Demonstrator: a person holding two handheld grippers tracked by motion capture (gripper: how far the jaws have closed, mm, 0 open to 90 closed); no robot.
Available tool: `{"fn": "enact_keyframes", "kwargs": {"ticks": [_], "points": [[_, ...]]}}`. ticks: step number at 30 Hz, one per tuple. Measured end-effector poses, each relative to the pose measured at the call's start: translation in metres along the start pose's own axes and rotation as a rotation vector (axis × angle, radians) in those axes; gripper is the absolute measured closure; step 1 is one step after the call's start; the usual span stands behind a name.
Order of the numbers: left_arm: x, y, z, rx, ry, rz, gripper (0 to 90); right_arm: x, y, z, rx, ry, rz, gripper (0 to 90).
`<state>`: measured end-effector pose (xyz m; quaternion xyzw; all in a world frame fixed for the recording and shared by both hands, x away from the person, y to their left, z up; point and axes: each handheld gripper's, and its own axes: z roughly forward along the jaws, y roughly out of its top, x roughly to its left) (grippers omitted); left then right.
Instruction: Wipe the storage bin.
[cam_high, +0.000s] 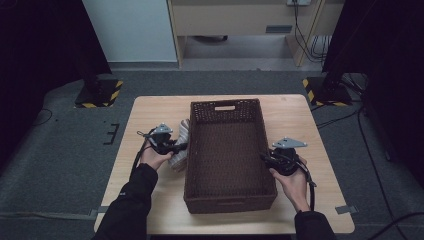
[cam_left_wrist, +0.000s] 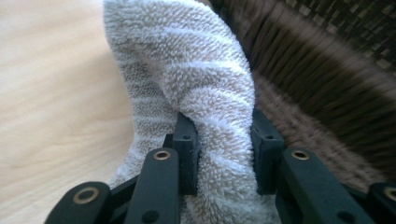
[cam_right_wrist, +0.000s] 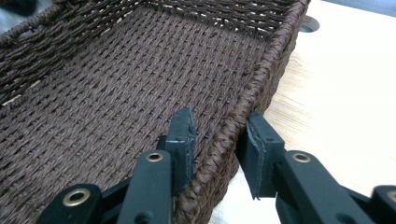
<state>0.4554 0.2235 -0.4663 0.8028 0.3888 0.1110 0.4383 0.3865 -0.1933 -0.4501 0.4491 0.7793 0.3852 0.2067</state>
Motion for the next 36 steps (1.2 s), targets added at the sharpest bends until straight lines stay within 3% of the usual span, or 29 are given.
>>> {"fn": "enact_keyframes", "kwargs": {"ticks": [4, 6, 10, 15, 18, 20, 23, 27, 32, 36], "points": [[-0.004, 0.013, -0.022, -0.061, -0.022, 0.025, 67.9, 0.0, 0.0, 0.0, 0.002, -0.005, 0.001, 66.9], [-0.007, 0.017, -0.026, -0.068, -0.024, 0.039, 67.8, 0.001, 0.0, 0.0, 0.004, -0.004, 0.0, 66.9], [-0.011, 0.014, -0.017, -0.034, -0.016, 0.059, 67.7, 0.001, 0.0, 0.0, 0.005, -0.004, 0.005, 66.9], [-0.009, 0.0, -0.001, 0.012, -0.016, 0.032, 67.6, 0.0, 0.0, 0.0, 0.002, -0.004, 0.004, 66.8], [-0.008, -0.01, 0.01, 0.068, 0.002, 0.039, 67.6, 0.0, 0.0, 0.0, 0.002, -0.004, 0.004, 66.8], [-0.009, -0.017, 0.018, 0.119, -0.009, 0.044, 67.7, 0.001, 0.0, 0.0, 0.005, -0.004, 0.003, 66.8], [-0.008, -0.019, 0.016, 0.099, -0.014, 0.023, 67.6, 0.001, 0.0, 0.0, 0.006, -0.007, 0.002, 67.0], [-0.006, -0.011, -0.006, 0.047, -0.016, 0.016, 67.6, 0.004, 0.001, 0.0, 0.006, -0.041, 0.019, 70.1], [-0.013, 0.007, -0.037, -0.025, -0.024, 0.068, 67.6, 0.006, 0.002, 0.002, 0.013, -0.062, 0.039, 71.8], [-0.023, 0.011, -0.037, -0.011, -0.026, 0.109, 67.4, 0.007, 0.004, 0.003, 0.018, -0.079, 0.045, 72.4]]}}
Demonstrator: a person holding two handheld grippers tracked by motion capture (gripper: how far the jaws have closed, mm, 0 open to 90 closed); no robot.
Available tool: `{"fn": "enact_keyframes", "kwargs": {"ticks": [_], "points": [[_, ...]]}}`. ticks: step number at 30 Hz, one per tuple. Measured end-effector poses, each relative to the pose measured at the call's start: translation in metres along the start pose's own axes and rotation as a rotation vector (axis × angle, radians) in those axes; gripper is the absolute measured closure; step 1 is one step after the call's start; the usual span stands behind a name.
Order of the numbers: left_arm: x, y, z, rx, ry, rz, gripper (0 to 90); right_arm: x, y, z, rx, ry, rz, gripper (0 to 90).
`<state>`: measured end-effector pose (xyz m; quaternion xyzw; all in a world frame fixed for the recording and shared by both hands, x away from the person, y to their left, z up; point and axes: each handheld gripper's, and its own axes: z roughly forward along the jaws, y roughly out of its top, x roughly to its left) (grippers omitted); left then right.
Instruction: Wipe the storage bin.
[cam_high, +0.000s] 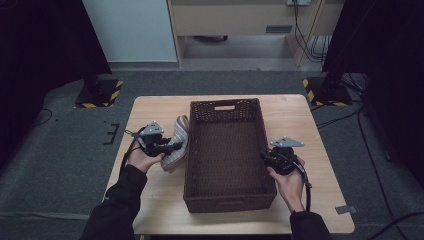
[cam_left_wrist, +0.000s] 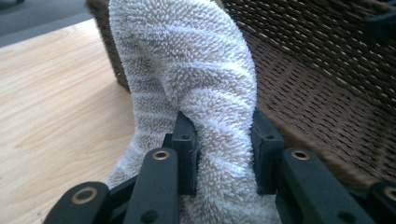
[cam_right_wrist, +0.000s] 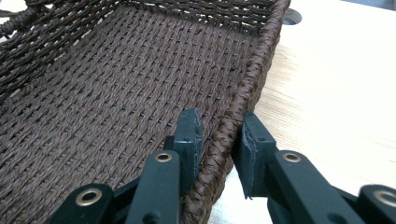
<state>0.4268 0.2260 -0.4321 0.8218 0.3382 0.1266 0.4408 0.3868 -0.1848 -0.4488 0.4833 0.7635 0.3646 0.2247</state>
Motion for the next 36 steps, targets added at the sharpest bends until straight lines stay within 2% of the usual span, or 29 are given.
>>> {"fn": "enact_keyframes", "kwargs": {"ticks": [4, 8, 13, 16, 20, 23, 26, 27, 28, 30, 33, 36], "points": [[0.003, -0.002, 0.011, 0.019, 0.015, -0.012, 67.4, 0.001, 0.002, 0.002, -0.001, -0.017, 0.016, 72.6], [0.003, -0.01, 0.03, 0.073, 0.026, 0.003, 67.2, 0.001, 0.003, 0.005, -0.001, -0.025, 0.032, 72.0], [0.01, -0.027, 0.042, 0.086, 0.015, -0.057, 67.1, -0.001, 0.002, 0.004, -0.006, -0.003, 0.044, 68.0], [0.013, -0.035, 0.044, 0.131, 0.008, -0.064, 67.1, -0.004, 0.003, 0.002, -0.018, 0.02, 0.031, 59.8], [0.013, -0.035, 0.036, 0.092, 0.005, -0.075, 67.0, -0.006, 0.005, -0.009, -0.043, 0.052, 0.006, 55.5], [0.012, -0.024, 0.018, 0.023, 0.006, -0.068, 67.0, -0.007, 0.002, -0.014, -0.035, 0.063, -0.021, 54.7], [0.008, -0.009, -0.001, -0.048, -0.007, -0.043, 67.0, -0.007, -0.001, -0.016, -0.022, 0.068, -0.028, 54.3], [0.006, -0.005, -0.006, -0.059, -0.013, -0.03, 66.9, -0.007, -0.002, -0.016, -0.022, 0.071, -0.029, 54.5], [0.004, -0.002, -0.008, -0.062, -0.017, -0.018, 67.0, -0.008, -0.002, -0.017, -0.022, 0.075, -0.035, 54.9], [0.0, -0.001, -0.006, -0.038, -0.013, 0.006, 67.0, -0.007, -0.003, -0.017, -0.026, 0.077, -0.033, 56.1], [-0.004, -0.011, 0.005, -0.009, -0.012, 0.0, 66.9, -0.003, -0.004, -0.016, -0.005, 0.085, -0.047, 57.0], [-0.002, -0.024, 0.015, 0.019, -0.016, -0.015, 67.0, -0.001, -0.006, -0.012, 0.009, 0.08, -0.047, 58.9]]}}
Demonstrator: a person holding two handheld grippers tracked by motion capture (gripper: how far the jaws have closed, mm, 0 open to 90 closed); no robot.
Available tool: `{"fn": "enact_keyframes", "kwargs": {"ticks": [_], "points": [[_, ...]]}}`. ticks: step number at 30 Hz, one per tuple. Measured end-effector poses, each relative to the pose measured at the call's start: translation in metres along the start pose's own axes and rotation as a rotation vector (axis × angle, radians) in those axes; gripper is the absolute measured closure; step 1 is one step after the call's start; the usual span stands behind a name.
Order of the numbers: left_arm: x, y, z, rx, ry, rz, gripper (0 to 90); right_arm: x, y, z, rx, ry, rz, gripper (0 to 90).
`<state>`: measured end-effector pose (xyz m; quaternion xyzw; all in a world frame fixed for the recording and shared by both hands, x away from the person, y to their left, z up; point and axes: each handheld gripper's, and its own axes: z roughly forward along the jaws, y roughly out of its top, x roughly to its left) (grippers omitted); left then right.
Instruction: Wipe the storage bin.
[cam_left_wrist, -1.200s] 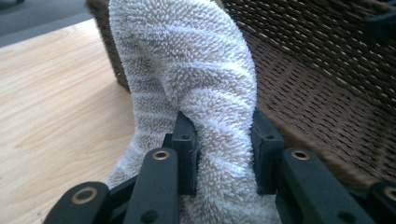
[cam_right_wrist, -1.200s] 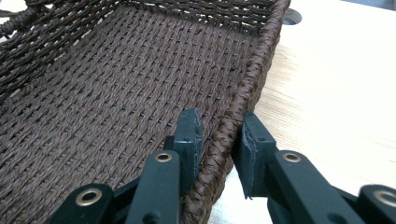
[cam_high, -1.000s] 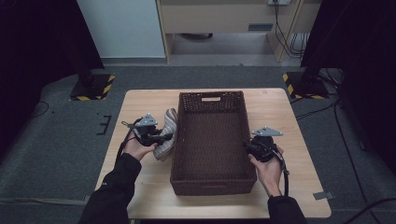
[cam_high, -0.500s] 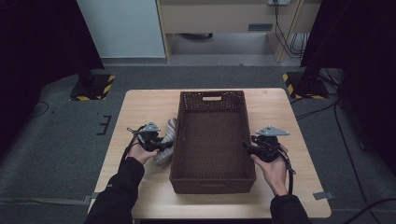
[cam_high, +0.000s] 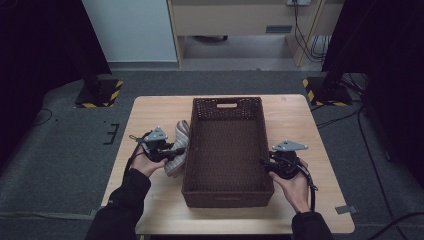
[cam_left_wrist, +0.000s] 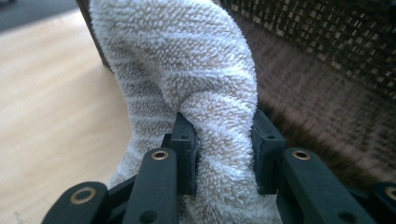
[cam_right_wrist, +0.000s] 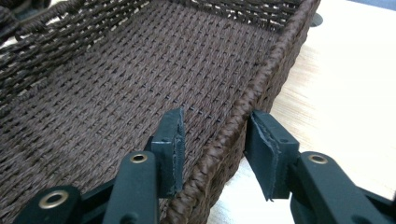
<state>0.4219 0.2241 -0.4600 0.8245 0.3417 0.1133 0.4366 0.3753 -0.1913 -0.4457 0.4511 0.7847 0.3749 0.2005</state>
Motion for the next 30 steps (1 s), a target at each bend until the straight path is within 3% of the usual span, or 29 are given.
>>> {"fn": "enact_keyframes", "kwargs": {"ticks": [9, 12, 15, 22, 26, 30], "points": [[0.0, -0.023, 0.027, 0.094, -0.009, -0.002, 66.8, 0.005, 0.004, 0.008, 0.03, -0.065, 0.037, 71.3], [0.002, -0.022, 0.021, 0.08, -0.011, -0.023, 66.7, 0.004, 0.004, 0.009, 0.024, -0.071, 0.072, 72.6], [0.005, -0.019, 0.006, 0.038, -0.003, -0.032, 66.7, 0.004, 0.005, 0.009, 0.021, -0.08, 0.077, 73.1], [-0.006, -0.007, -0.022, -0.059, -0.013, 0.01, 66.5, 0.009, 0.01, 0.016, 0.012, -0.107, 0.104, 72.9], [-0.007, -0.01, -0.01, -0.021, -0.01, 0.031, 66.4, 0.008, 0.009, 0.016, 0.007, -0.094, 0.112, 69.4], [-0.003, -0.024, 0.005, 0.047, -0.017, 0.013, 66.5, 0.004, 0.007, 0.012, -0.021, -0.074, 0.089, 55.8]]}}
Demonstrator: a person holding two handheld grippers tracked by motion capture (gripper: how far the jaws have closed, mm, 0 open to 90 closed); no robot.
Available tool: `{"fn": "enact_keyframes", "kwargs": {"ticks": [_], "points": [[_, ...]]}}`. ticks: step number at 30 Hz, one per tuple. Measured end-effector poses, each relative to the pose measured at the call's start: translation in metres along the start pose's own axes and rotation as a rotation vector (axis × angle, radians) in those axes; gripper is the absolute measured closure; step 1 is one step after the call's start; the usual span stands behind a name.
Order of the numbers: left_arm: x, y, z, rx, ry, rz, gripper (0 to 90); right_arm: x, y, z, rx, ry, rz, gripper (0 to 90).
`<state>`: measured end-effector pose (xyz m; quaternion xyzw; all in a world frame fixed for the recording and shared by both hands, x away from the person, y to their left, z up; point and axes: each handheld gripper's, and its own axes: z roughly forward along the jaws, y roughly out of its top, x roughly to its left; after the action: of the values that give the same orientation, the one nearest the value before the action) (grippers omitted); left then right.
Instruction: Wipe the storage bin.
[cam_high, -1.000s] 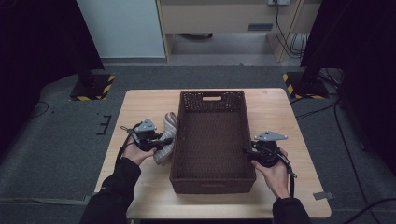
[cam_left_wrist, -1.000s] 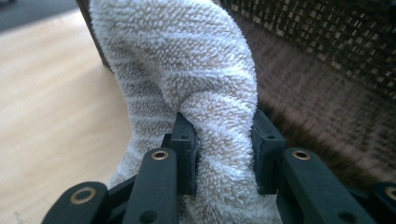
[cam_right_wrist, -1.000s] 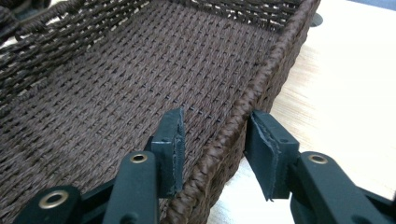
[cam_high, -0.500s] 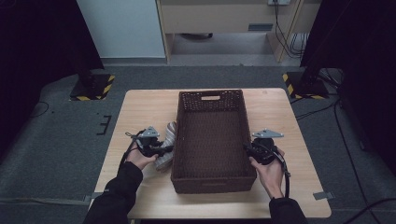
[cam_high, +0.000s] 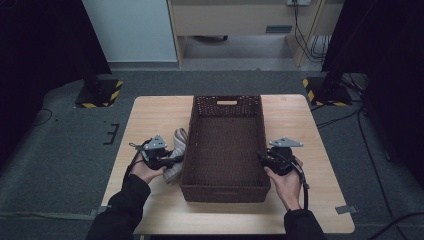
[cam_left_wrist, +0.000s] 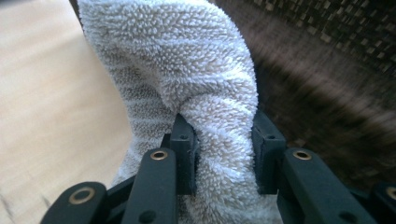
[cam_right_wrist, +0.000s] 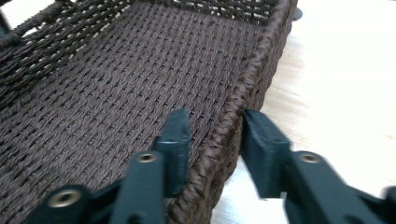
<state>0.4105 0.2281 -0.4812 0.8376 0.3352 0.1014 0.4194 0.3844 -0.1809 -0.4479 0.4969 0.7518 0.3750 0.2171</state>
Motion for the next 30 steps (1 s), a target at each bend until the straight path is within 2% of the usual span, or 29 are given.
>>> {"fn": "enact_keyframes", "kwargs": {"ticks": [2, 5, 9, 14, 16, 18, 21, 25, 30], "points": [[0.0, -0.008, 0.01, 0.049, -0.007, -0.004, 66.5, -0.002, 0.001, -0.004, -0.021, 0.019, -0.01, 53.0], [0.0, -0.008, 0.01, 0.039, -0.006, -0.017, 66.6, -0.002, 0.002, -0.011, -0.032, 0.042, -0.04, 49.5], [0.005, -0.005, -0.01, -0.025, 0.01, -0.04, 66.7, -0.005, -0.002, -0.015, -0.024, 0.064, -0.069, 48.9], [-0.001, 0.011, -0.041, -0.132, 0.003, -0.022, 66.9, -0.006, -0.006, -0.017, -0.024, 0.094, -0.074, 48.7], [-0.005, 0.018, -0.048, -0.157, -0.003, -0.008, 67.1, -0.005, -0.006, -0.017, -0.022, 0.095, -0.086, 49.1], [-0.01, 0.021, -0.048, -0.15, -0.004, 0.012, 67.1, -0.003, -0.007, -0.016, -0.01, 0.099, -0.103, 49.7], [-0.016, 0.019, -0.038, -0.103, 0.005, 0.034, 67.2, -0.001, -0.008, -0.014, -0.004, 0.098, -0.114, 50.7], [-0.016, 0.007, -0.023, -0.053, 0.003, 0.017, 67.2, 0.0, -0.009, -0.013, 0.002, 0.102, -0.113, 52.0], [-0.017, -0.007, -0.003, 0.031, -0.003, 0.021, 67.1, 0.001, -0.01, -0.011, 0.009, 0.096, -0.118, 52.7]]}}
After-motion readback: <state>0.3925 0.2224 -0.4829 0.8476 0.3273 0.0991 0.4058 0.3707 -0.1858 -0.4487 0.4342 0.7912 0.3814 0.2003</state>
